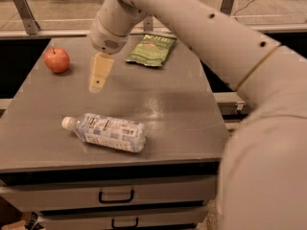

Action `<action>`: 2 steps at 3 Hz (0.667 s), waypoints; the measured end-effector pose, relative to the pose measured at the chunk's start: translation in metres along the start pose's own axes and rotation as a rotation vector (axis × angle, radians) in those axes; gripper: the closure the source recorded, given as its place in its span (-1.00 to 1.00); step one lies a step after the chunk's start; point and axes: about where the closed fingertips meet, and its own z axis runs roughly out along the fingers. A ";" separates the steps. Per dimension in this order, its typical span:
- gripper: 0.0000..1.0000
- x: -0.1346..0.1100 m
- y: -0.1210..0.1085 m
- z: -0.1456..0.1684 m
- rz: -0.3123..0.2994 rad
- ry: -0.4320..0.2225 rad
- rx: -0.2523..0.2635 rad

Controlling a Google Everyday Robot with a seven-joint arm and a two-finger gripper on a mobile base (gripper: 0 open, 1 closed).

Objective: Pick apple

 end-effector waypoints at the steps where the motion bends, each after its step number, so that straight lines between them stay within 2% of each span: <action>1: -1.00 -0.028 -0.049 0.038 0.041 -0.120 0.025; 2: -1.00 -0.043 -0.083 0.063 0.124 -0.219 0.054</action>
Offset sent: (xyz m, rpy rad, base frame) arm 0.1215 0.1193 0.0040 0.4063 0.1076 -0.1455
